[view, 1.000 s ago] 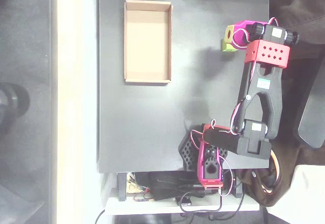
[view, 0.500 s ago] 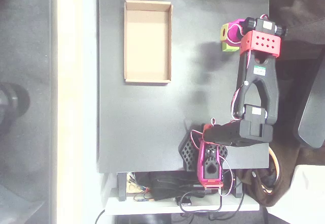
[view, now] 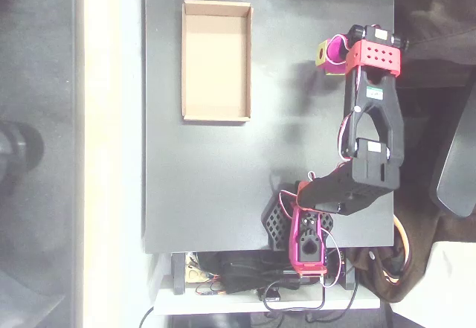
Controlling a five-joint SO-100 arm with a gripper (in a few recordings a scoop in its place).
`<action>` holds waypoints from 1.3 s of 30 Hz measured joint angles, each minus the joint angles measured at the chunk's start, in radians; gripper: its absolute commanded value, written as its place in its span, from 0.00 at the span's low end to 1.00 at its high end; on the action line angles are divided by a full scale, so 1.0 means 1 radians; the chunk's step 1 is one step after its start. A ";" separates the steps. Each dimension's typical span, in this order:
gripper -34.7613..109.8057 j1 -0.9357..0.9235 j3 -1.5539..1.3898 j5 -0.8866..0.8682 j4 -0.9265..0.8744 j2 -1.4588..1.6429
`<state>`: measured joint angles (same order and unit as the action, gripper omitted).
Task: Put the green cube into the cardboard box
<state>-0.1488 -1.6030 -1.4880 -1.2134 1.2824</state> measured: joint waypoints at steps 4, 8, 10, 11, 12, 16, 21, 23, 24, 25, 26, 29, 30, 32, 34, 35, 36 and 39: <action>0.49 -0.002 0.000 0.000 0.000 -0.018; 0.49 0.000 0.003 0.000 0.000 -0.020; 0.49 0.000 0.003 0.000 0.000 -0.020; 0.49 0.000 0.003 0.000 0.000 -0.020; 0.49 0.000 0.003 0.000 0.003 -0.020; 0.49 -0.002 0.003 0.000 0.003 -0.032; 0.49 0.000 0.003 0.000 0.003 -0.035; 0.49 0.000 0.003 0.000 0.003 -0.035; 0.49 0.000 0.003 0.000 0.003 -0.035; 0.49 0.000 0.003 0.000 0.003 -0.035; 0.49 0.000 0.003 0.000 0.003 -0.035; 0.48 0.003 0.003 0.000 0.003 -0.035; 0.48 0.005 0.003 0.000 0.003 -0.035; 0.48 0.005 0.003 0.000 0.003 -0.035; 0.48 -0.002 0.003 0.000 0.003 -0.035; 0.48 -0.002 0.003 0.000 0.003 -0.035; 0.48 0.000 0.003 0.000 0.003 -0.035; 0.45 0.012 0.003 0.000 0.003 -0.035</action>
<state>-0.1365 -1.5999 -1.4880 -1.2103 1.2471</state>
